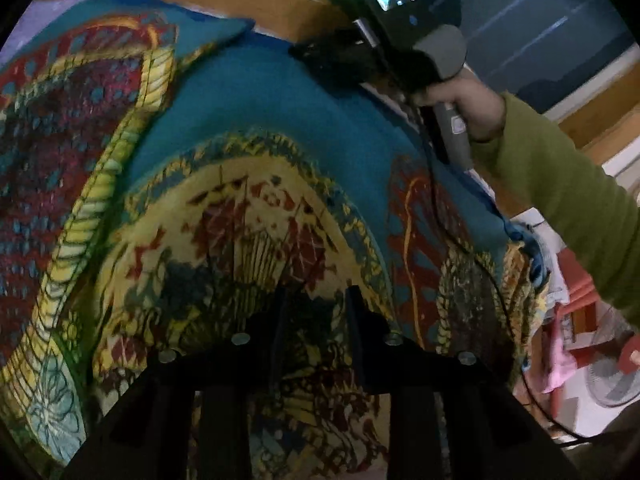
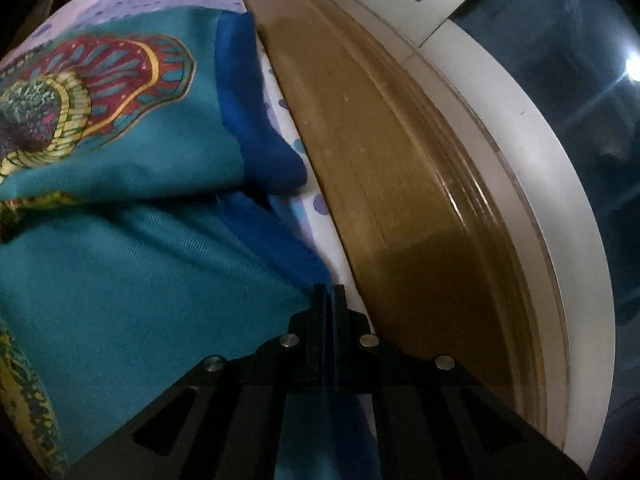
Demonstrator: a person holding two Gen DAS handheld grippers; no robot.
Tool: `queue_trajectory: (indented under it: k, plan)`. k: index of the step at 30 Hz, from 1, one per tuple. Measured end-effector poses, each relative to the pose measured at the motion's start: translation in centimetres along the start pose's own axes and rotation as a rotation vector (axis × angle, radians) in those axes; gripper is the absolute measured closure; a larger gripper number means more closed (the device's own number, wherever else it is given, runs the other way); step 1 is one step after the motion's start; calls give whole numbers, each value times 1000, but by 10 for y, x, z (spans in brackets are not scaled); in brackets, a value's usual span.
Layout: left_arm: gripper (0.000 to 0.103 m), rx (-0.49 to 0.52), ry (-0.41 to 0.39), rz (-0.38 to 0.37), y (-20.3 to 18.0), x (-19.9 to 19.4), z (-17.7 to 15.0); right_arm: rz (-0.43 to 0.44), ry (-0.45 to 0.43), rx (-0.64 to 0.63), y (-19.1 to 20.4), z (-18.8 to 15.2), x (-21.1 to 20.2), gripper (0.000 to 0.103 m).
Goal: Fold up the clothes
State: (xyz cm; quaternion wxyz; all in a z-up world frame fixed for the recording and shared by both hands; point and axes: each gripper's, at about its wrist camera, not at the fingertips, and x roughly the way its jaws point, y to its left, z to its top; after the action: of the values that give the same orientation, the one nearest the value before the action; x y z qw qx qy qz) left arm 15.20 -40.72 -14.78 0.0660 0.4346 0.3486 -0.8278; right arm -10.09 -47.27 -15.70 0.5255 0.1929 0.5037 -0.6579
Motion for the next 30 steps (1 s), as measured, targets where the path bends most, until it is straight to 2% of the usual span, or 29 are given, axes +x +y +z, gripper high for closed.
queue_trajectory:
  k: [2, 4, 6, 9, 11, 12, 13, 14, 16, 17, 20, 23, 24, 27, 29, 30]
  plan:
    - [73, 3, 2, -8, 1, -1, 1, 11, -14, 39, -14, -4, -14, 89]
    - [73, -11, 8, -29, 6, -1, 2, 28, -45, 98, -35, -13, -36, 60]
    - [73, -27, 13, -51, 12, -1, 4, 59, -87, 170, -58, -28, -63, 48]
    - [73, -37, 18, -70, 14, -2, 4, 65, -111, 279, -73, -54, -98, 48]
    - [73, -29, 22, -68, 9, 0, 4, 144, -79, 318, -61, -64, -105, 49]
    - [73, -23, 24, -64, 9, 0, 4, 186, -61, 335, -54, -69, -107, 57]
    - [73, -22, 21, -58, 7, 1, 4, 228, -43, 352, -47, -74, -110, 70]
    - [73, -16, 24, -52, 5, 2, 4, 264, -4, 348, -37, -83, -103, 75]
    - [73, -4, 31, -40, 2, 3, 4, 262, 85, 313, -18, -99, -90, 81]
    - [73, 3, 34, -34, 0, 3, 4, 227, 119, 308, -11, -107, -83, 81]
    - [73, 8, 33, -16, -4, 4, 0, 177, 66, 413, -20, -121, -90, 81]
    - [73, -9, 32, -18, -5, 3, -2, 183, 60, 498, -39, -142, -97, 73]
    - [73, -17, 33, -22, -5, 1, -3, 201, 94, 500, -43, -151, -96, 70]
    - [73, -24, 37, -50, -9, -2, -5, 200, 167, 449, -45, -173, -98, 70]
    - [73, -8, 45, -51, -18, 1, -6, 175, 189, 401, -38, -183, -96, 70]
    - [73, -1, 50, -52, -23, 3, -7, 124, 218, 364, -33, -186, -89, 72]
